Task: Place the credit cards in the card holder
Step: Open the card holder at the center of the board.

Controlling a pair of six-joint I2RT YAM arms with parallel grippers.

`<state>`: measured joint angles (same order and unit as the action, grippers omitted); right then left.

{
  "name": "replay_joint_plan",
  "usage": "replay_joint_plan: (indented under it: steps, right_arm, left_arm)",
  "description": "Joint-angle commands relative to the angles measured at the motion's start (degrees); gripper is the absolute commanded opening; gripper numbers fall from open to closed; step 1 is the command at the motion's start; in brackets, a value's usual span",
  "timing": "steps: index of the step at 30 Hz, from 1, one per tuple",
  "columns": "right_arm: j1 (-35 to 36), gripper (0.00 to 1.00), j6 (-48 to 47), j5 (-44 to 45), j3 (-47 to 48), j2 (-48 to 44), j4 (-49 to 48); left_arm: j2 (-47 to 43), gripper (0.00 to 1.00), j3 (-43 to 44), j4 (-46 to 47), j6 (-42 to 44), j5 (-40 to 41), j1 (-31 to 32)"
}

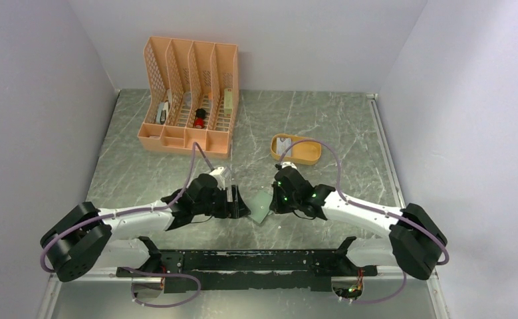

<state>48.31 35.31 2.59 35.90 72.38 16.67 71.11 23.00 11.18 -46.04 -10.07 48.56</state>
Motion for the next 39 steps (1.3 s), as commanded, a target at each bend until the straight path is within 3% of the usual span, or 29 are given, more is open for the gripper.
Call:
replay_joint_plan:
  steps: [1,11,32,39]
  right_arm:
    - [0.42,0.0,0.6,-2.24,-2.43,-4.24,-2.82]
    - [0.29,0.0,1.34,-1.56,-3.5,-10.36,-3.63]
    - [0.02,0.0,2.25,-1.07,-6.4,-18.49,-5.4]
    - [0.02,0.0,2.54,-1.12,-7.28,-18.75,-5.68]
  left_arm:
    - [-0.16,0.86,1.71,0.34,3.92,1.2,1.31]
    - [7.67,0.86,10.14,-0.37,11.14,-1.55,3.92]
    - [14.49,0.82,13.92,2.14,11.47,-4.57,5.23]
    - [15.78,0.69,14.62,1.13,12.11,-3.66,5.25]
